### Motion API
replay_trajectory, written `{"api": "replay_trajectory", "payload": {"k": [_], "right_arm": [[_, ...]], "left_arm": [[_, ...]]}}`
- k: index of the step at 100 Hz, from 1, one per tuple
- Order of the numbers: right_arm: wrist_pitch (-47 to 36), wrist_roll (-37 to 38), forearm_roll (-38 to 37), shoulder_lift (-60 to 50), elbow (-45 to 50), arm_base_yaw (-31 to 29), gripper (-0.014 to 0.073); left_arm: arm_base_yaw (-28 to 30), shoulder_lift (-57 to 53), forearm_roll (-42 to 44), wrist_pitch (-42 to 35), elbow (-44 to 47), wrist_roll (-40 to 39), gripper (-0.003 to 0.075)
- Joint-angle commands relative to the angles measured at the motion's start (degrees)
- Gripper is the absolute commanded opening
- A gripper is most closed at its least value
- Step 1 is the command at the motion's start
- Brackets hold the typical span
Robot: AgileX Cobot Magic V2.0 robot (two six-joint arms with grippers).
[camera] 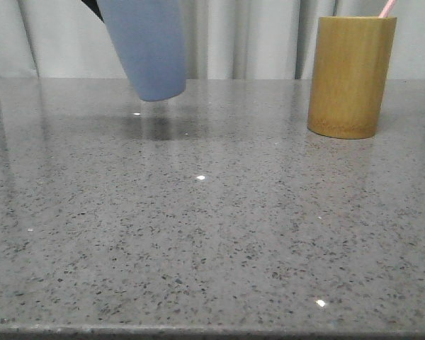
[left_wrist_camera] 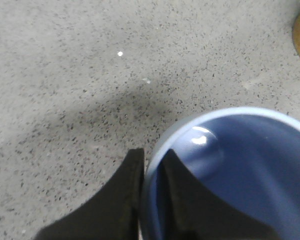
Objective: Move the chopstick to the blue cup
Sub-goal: 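Carry the blue cup with the left gripper toward the table centre and lower it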
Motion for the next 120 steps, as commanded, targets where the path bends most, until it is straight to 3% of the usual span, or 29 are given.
{"api": "replay_trajectory", "payload": {"k": [1, 46, 120], "right_arm": [[-5.02, -0.52, 0.00, 0.86, -1.73, -0.25, 0.0602], [-4.79, -0.52, 0.00, 0.86, -1.73, -0.25, 0.0602], [-4.79, -0.52, 0.00, 0.86, -1.73, -0.25, 0.0602]], "left_arm": [[-1.34, -0.85, 0.84, -1.00, -3.92, -1.26, -0.0019], [-4.20, 2.15, 2.36, -0.11, -5.11, -1.35, -0.0019], [-4.17, 4.44, 2.36, 1.23, -5.11, -0.98, -0.0019]]}}
